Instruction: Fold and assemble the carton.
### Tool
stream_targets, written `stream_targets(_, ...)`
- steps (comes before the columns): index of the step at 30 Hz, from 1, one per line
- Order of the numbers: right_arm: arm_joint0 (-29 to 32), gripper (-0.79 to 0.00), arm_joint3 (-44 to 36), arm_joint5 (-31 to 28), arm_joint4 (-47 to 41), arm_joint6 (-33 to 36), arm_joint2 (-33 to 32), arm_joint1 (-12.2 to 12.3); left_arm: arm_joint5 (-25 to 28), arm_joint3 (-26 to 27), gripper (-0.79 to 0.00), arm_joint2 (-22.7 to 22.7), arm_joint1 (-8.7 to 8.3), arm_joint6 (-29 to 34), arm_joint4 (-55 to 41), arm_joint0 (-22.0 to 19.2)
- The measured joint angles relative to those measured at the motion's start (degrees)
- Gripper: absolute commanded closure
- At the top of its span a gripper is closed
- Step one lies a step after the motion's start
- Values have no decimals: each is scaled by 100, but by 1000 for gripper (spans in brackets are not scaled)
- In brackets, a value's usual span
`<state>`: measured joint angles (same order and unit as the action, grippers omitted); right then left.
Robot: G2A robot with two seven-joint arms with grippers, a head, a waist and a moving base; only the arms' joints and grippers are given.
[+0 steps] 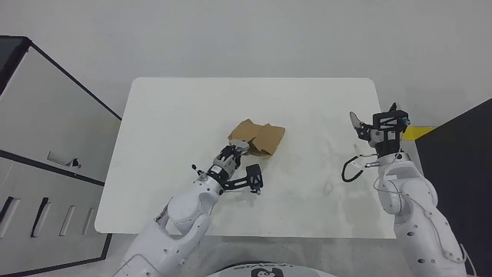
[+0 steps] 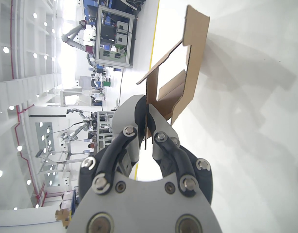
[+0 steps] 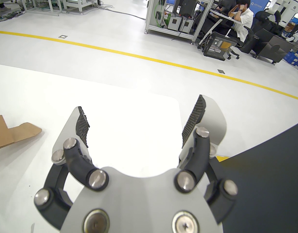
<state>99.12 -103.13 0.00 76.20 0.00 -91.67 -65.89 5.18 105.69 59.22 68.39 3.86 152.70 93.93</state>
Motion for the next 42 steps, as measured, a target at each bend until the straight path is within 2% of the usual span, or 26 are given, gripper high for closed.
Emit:
stream_targets(7,0,-785,0,0,0,0,0,0,121,432,0,90,-58,-312,293,109)
stream_targets(12,0,-785,0,-1,0,0,0,0,116,434,0,84,-58,-304,314,111)
stream_targets(15,-20,-785,-14,-216,42,-98,-29,9,117,421,0,80,-59,-352,312,95)
stream_targets(21,-22,-785,39,-1367,147,-389,-307,93,168,382,0,159,-104,-881,468,-20)
stream_targets(31,-233,-785,193,-4107,316,-607,-928,326,200,352,0,405,-223,-1903,883,-191)
stream_targets(33,-273,-785,228,-4458,346,-598,-987,359,182,345,0,434,-242,-2130,883,-236)
stream_targets(35,-293,-785,254,-4642,294,-579,-1012,372,216,311,0,446,-259,-2355,919,-285)
stream_targets(42,-292,-785,252,-4622,290,-578,-1009,370,228,289,0,444,-261,-2359,942,-292)
